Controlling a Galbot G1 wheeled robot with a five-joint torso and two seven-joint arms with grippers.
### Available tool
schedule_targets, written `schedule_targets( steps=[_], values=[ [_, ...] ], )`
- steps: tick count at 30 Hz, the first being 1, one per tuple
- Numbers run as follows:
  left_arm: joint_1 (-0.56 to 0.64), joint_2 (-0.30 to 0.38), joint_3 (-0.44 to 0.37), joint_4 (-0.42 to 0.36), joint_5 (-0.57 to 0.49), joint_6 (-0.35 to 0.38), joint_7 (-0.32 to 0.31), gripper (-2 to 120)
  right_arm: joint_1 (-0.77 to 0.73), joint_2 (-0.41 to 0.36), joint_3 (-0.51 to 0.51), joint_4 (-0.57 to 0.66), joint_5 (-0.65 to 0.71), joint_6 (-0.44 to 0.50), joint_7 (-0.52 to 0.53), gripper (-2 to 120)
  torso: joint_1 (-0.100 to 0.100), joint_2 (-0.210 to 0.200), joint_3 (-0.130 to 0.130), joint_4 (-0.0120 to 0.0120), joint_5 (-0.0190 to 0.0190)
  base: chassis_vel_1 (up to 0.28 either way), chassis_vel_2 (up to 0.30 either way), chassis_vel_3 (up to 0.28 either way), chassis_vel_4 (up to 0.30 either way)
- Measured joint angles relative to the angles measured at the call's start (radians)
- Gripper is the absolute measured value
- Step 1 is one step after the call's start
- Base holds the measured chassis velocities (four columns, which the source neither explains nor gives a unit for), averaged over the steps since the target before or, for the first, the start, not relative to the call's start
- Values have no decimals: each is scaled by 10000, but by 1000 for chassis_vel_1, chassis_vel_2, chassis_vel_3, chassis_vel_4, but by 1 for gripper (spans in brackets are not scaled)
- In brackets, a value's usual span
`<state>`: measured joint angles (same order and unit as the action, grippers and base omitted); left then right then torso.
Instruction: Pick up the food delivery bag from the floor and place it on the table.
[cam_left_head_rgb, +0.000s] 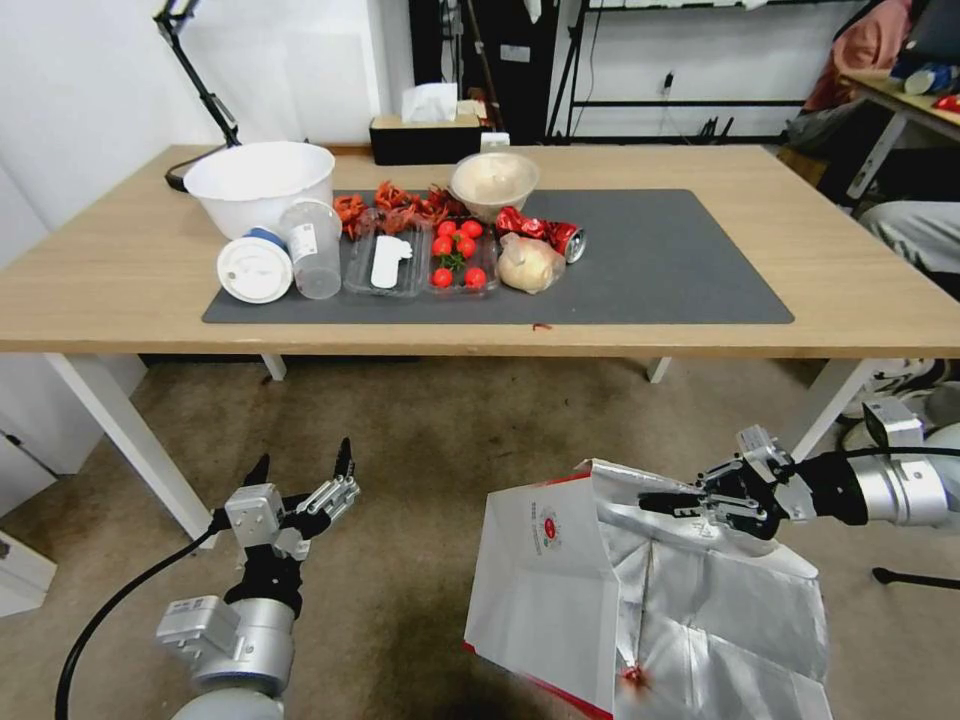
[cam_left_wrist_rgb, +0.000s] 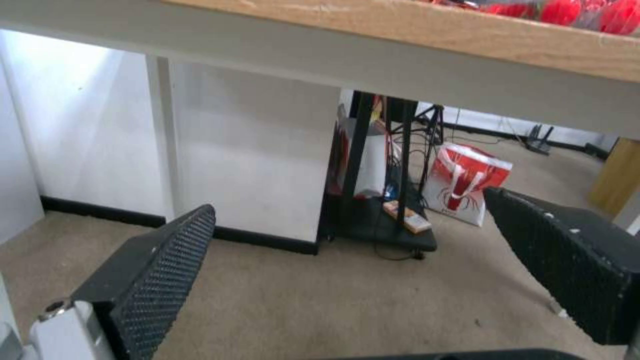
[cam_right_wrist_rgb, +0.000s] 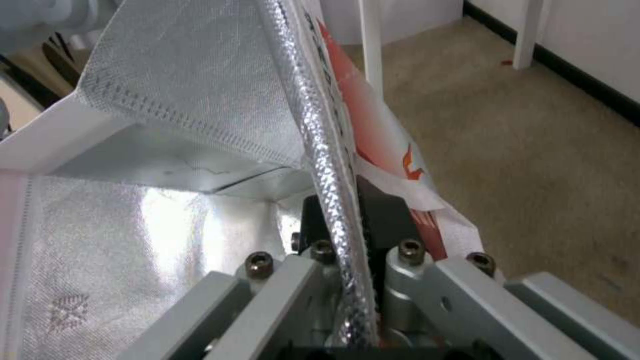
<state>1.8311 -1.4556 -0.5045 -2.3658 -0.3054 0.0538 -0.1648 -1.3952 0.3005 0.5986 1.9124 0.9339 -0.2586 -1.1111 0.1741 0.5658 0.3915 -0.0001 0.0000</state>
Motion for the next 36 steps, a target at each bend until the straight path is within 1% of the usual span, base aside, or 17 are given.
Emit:
schedule_targets(
  steps=[6,10,12,14,20,22,36],
  values=[
    [0,-12,4,-5,-1,0,5,100,-12,22,7,0,-18,0,-13,0,80,216,134,0,-1,0,0,0,0],
    [12,-14,7,-26,10,-4,23,100,-26,35,11,17,-36,2,-23,0,170,450,276,-1,0,0,0,0,0],
    [15,-14,7,-30,11,-6,25,100,-26,37,12,20,-38,2,-24,0,182,480,293,-1,-1,0,0,0,0],
    [34,-14,5,-51,19,-9,31,100,-26,42,14,27,-42,7,-25,0,237,616,378,0,0,0,0,0,0],
    [39,-18,4,-62,29,-16,51,100,-26,42,19,35,-47,9,-36,0,320,817,495,0,0,0,0,0,0],
    [41,-30,5,-62,36,-19,55,100,-26,42,19,39,-51,11,-39,0,375,953,577,0,0,0,0,0,0],
    [51,1,-4,-72,56,-20,121,100,-22,50,22,37,-70,22,-56,0,577,1454,877,0,-1,0,0,0,0]
  ],
)
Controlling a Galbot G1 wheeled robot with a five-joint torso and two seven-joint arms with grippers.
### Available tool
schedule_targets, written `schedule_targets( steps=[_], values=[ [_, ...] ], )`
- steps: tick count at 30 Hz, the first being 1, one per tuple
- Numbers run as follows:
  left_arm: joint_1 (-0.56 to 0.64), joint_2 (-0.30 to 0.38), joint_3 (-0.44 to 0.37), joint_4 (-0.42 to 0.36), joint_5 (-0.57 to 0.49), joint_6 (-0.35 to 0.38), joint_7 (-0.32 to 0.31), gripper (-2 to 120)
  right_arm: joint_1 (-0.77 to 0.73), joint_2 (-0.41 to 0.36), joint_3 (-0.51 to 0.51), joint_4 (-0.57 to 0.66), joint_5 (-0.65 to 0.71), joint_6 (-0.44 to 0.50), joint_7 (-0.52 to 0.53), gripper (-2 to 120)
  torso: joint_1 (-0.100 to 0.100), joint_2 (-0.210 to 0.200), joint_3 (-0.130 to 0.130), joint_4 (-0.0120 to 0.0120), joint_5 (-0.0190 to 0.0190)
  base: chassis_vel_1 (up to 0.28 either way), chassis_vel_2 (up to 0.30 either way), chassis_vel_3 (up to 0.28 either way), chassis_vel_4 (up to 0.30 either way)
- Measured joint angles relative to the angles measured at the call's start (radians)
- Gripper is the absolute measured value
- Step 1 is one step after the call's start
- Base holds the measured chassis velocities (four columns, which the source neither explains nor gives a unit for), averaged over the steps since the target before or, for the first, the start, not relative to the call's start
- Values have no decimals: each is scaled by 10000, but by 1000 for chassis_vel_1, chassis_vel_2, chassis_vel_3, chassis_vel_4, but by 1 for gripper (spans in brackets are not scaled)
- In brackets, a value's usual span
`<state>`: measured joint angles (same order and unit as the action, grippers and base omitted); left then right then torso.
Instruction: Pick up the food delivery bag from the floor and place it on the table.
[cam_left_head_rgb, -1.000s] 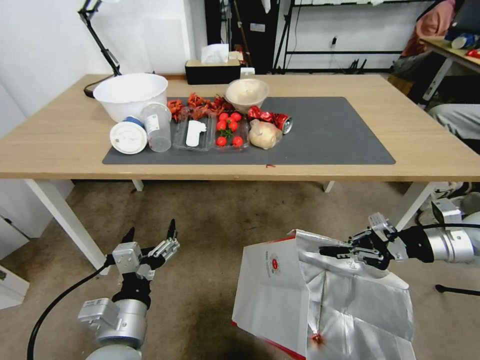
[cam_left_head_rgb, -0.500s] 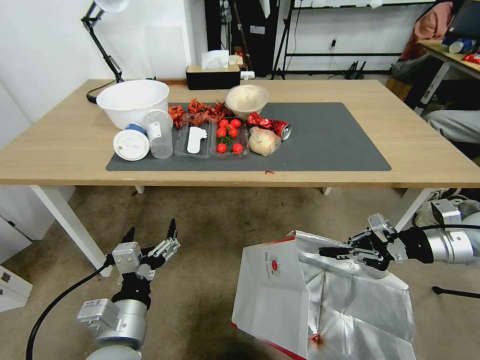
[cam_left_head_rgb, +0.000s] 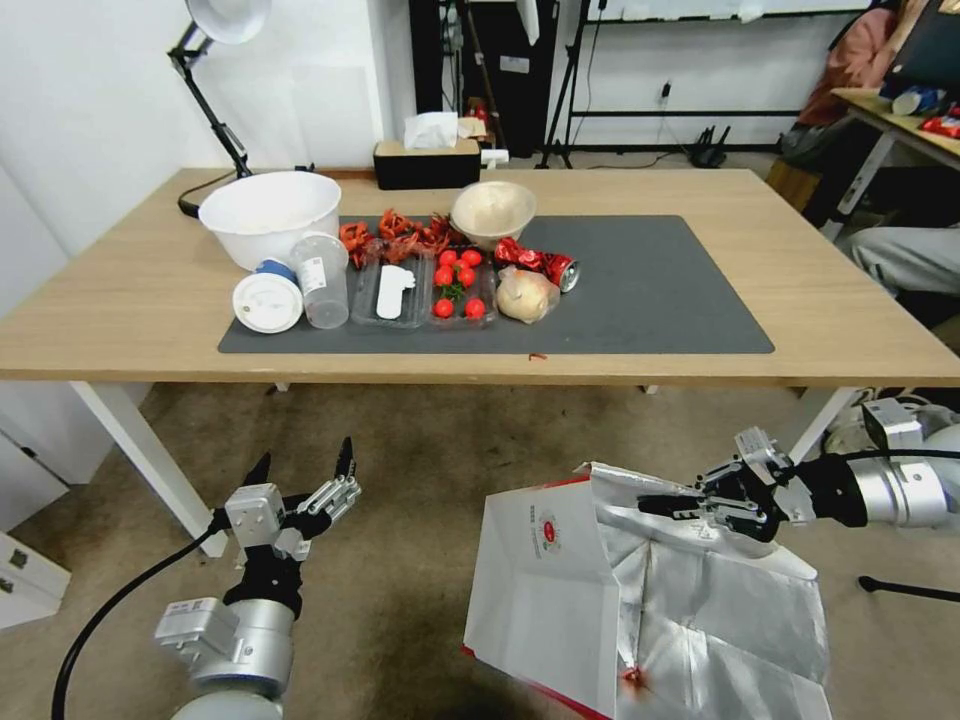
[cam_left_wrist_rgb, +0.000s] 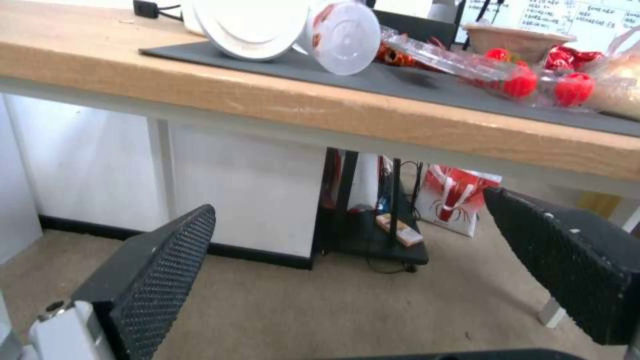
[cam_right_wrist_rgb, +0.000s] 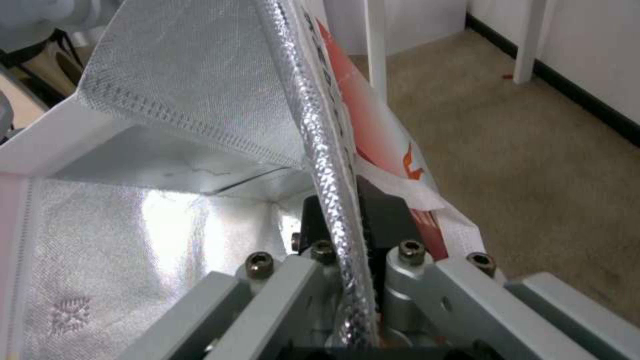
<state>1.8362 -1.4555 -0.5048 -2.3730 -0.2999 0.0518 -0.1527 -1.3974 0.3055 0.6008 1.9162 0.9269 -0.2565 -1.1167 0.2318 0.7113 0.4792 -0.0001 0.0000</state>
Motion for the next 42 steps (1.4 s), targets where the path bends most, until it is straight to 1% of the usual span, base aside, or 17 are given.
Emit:
schedule_targets(
  steps=[3,9,10,11,14,17,18,22,25,39,42],
  values=[
    [-11,44,0,16,2,0,57,100,3,-6,-1,-5,-2,3,0,0,85,212,125,0,0,0,0,0,0],
    [-26,84,3,41,8,1,98,100,-6,-27,-1,-8,-3,8,-1,0,178,440,262,1,0,0,0,0,0],
    [-26,84,11,61,13,3,106,100,-12,-21,-6,-13,-12,10,-3,0,241,597,353,0,0,0,0,0,0],
    [-26,84,11,61,13,3,106,100,-12,-21,-6,-13,-12,10,-3,0,241,597,353,0,0,0,0,0,0],
    [-22,88,12,66,14,6,105,100,-18,-8,-25,-13,-37,13,-5,0,324,786,459,0,0,0,0,0,0],
    [-22,88,13,66,14,7,105,100,-17,-8,-26,-13,-38,13,-6,0,345,832,486,0,0,0,0,0,0],
    [-22,88,17,66,13,9,102,100,-17,-11,-28,-12,-40,15,-10,0,399,955,555,0,0,0,0,0,0],
    [-22,77,23,67,13,11,99,100,-18,-26,-28,-12,-40,18,-18,0,458,1096,637,0,0,0,0,0,0],
    [-16,63,32,66,20,15,102,100,-17,-32,-28,-12,-40,22,-21,0,543,1301,758,0,0,0,0,0,0],
    [-9,69,21,62,41,17,115,100,-51,12,-38,-10,-85,36,-31,0,782,1866,1080,0,1,0,0,0,0],
    [-11,66,21,58,40,14,108,100,-71,11,-38,-9,-92,44,-33,0,866,2060,1192,0,1,0,0,0,0]
  ],
)
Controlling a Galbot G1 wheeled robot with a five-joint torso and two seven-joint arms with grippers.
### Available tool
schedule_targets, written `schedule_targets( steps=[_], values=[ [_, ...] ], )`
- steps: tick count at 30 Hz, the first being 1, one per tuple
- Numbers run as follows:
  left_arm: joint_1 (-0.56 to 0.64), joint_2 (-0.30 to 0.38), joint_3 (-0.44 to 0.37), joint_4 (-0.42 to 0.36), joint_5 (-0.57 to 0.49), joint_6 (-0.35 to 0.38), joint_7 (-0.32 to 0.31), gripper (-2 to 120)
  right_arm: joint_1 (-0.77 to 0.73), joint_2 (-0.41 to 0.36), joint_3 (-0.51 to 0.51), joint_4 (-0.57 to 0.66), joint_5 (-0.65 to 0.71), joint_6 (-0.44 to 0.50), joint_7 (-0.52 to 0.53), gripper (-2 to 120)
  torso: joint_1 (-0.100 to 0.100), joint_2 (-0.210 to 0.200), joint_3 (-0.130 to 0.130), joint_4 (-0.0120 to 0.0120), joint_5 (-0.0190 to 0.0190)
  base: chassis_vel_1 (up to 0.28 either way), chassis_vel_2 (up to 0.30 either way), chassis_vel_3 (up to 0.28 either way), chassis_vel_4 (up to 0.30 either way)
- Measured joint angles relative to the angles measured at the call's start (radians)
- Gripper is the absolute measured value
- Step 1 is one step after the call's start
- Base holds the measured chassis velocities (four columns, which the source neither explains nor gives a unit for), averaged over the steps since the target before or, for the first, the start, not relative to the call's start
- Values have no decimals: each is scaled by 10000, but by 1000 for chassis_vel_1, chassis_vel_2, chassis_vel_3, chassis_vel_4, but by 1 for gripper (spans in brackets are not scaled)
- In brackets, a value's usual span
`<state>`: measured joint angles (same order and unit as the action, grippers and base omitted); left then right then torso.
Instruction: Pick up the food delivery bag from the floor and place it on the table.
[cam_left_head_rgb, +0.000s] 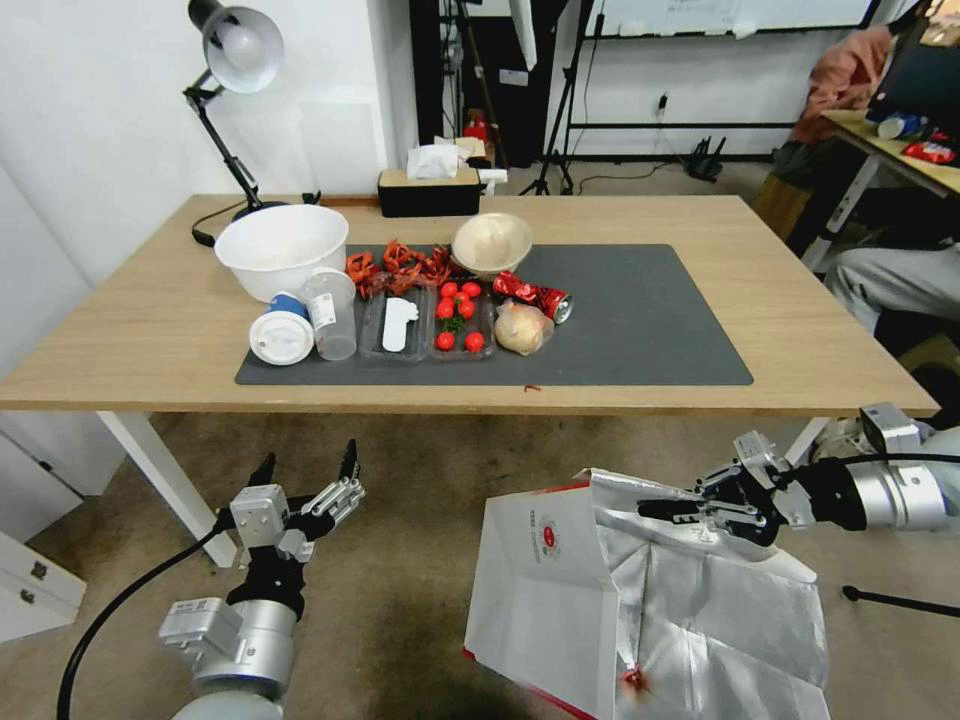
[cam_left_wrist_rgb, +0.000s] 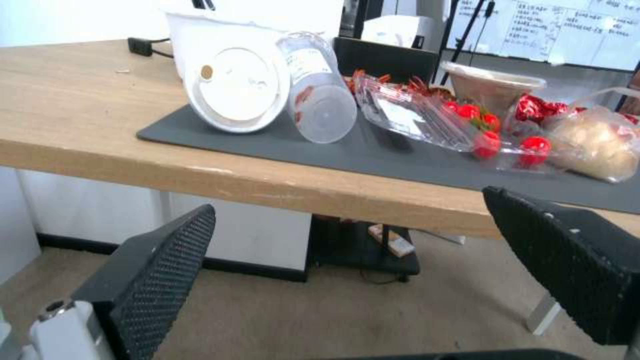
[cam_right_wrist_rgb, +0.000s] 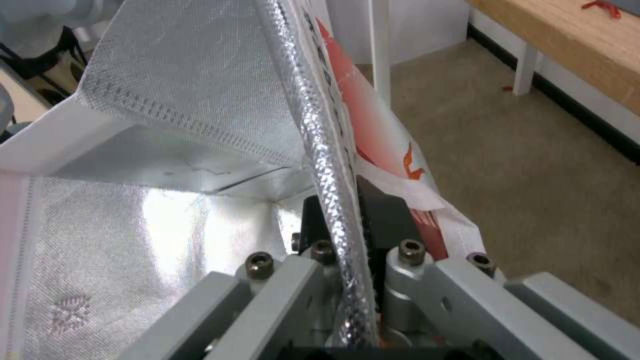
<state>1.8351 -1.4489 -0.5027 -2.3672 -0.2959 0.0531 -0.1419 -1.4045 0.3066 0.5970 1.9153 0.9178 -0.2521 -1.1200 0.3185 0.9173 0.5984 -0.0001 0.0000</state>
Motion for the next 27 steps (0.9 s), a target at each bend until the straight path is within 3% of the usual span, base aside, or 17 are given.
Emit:
schedule_targets(
  steps=[27],
  values=[
    [-1,5,-3,-22,-65,-9,-31,100,-130,-25,81,73,-24,8,-22,0,542,1247,705,0,-1,0,0,0,0]
  ],
)
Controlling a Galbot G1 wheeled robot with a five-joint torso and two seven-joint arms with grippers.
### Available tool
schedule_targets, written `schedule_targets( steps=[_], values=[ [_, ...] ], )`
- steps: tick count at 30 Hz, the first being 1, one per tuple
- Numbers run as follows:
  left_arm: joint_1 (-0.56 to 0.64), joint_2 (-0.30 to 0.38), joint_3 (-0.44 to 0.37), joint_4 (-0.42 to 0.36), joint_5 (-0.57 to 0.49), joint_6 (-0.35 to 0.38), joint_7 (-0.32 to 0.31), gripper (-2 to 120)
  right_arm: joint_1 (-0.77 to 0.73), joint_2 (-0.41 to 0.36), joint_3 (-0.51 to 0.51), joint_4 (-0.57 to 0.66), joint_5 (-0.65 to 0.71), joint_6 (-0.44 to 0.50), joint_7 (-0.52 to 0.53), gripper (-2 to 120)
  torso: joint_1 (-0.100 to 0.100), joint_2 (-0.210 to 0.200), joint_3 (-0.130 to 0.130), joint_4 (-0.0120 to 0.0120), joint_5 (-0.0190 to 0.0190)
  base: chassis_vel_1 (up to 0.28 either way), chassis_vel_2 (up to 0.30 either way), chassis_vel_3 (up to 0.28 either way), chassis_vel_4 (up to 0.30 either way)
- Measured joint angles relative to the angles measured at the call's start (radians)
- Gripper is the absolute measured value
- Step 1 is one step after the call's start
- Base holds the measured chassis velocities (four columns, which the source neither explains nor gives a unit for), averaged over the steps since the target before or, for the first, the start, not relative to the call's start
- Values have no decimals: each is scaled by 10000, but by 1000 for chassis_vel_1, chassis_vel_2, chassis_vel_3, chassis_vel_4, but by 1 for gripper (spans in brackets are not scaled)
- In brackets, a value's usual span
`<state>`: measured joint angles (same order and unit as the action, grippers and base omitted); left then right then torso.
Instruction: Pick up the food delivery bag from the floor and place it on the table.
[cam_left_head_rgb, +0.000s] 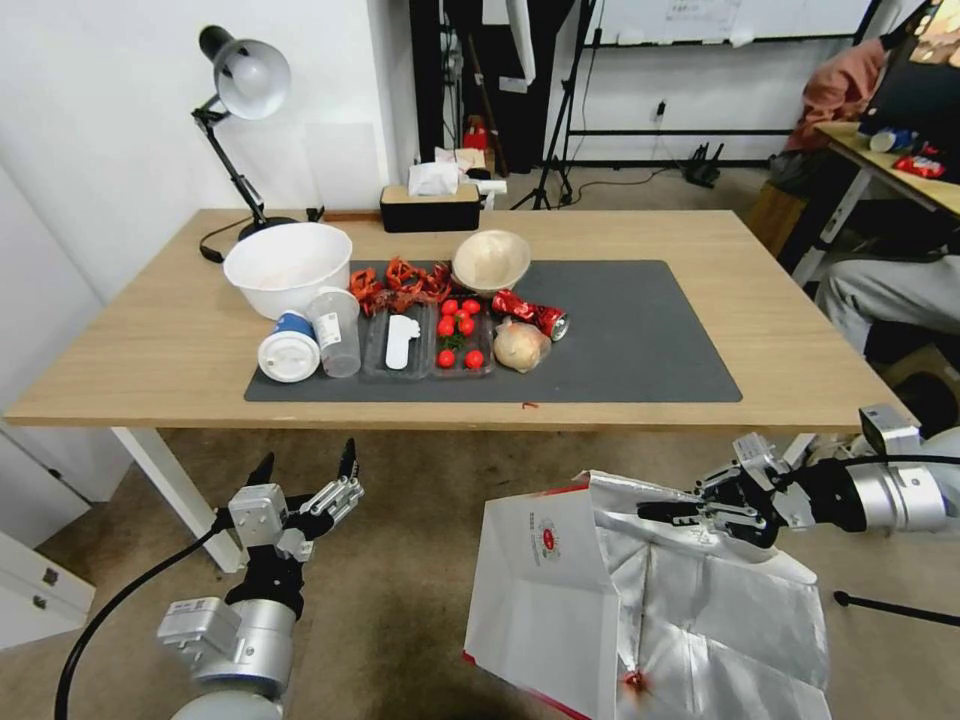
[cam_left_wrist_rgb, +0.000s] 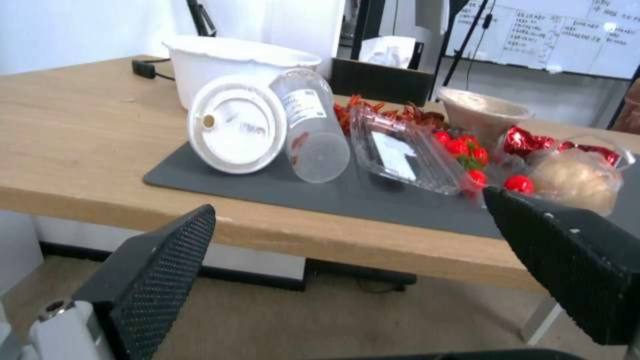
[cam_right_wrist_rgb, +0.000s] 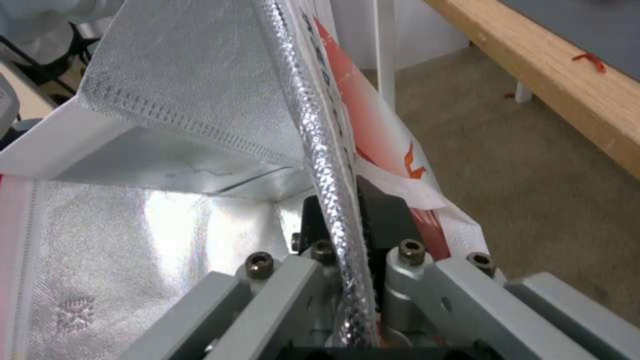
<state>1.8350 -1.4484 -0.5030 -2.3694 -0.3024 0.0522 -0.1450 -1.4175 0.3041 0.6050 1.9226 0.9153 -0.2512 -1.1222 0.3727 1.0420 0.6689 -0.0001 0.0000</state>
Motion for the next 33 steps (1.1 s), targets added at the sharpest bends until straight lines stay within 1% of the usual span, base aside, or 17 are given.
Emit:
schedule_targets(
  steps=[6,10,18,33],
  values=[
    [-5,25,0,23,-22,12,18,100,-10,24,6,3,0,3,-5,0,105,234,128,0,1,0,0,0,0],
    [13,55,-6,121,-24,-58,79,100,-13,30,6,-12,2,3,-12,0,215,488,275,0,0,0,0,0,0],
    [19,67,-12,151,-37,-149,28,100,-2,35,1,-19,25,4,-13,0,236,541,308,1,0,0,0,0,0],
    [31,22,-21,146,17,-244,-45,100,-10,87,5,-27,23,7,-58,0,207,471,269,0,1,0,0,0,0]
  ],
)
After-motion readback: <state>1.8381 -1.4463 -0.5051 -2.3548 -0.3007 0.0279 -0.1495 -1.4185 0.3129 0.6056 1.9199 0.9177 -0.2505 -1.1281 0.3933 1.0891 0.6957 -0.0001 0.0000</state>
